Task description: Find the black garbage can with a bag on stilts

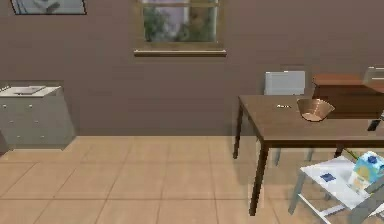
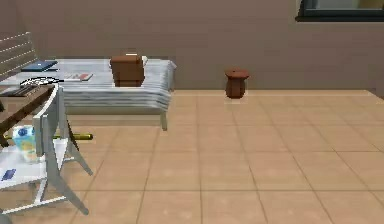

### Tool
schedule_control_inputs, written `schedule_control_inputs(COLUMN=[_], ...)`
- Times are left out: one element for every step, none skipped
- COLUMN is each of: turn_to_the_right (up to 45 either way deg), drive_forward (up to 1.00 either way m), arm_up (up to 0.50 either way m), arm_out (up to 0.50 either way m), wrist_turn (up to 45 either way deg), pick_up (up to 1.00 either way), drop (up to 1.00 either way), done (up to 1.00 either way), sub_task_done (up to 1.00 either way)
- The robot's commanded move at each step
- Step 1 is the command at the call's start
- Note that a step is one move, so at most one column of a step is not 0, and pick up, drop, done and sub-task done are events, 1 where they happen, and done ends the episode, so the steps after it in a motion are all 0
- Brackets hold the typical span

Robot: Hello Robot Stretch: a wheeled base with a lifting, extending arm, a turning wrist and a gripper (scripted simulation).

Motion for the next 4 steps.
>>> schedule_control_inputs(turn_to_the_right=[45.0, 45.0, 45.0, 33.0], drive_forward=[0.0, 0.0, 0.0, 0.0], arm_up=[0.0, 0.0, 0.0, 0.0], arm_out=[0.0, 0.0, 0.0, 0.0], wrist_turn=[0.0, 0.0, 0.0, 0.0], pick_up=[0.0, 0.0, 0.0, 0.0], drop=[0.0, 0.0, 0.0, 0.0], done=[0.0, 0.0, 0.0, 0.0], sub_task_done=[0.0, 0.0, 0.0, 0.0])
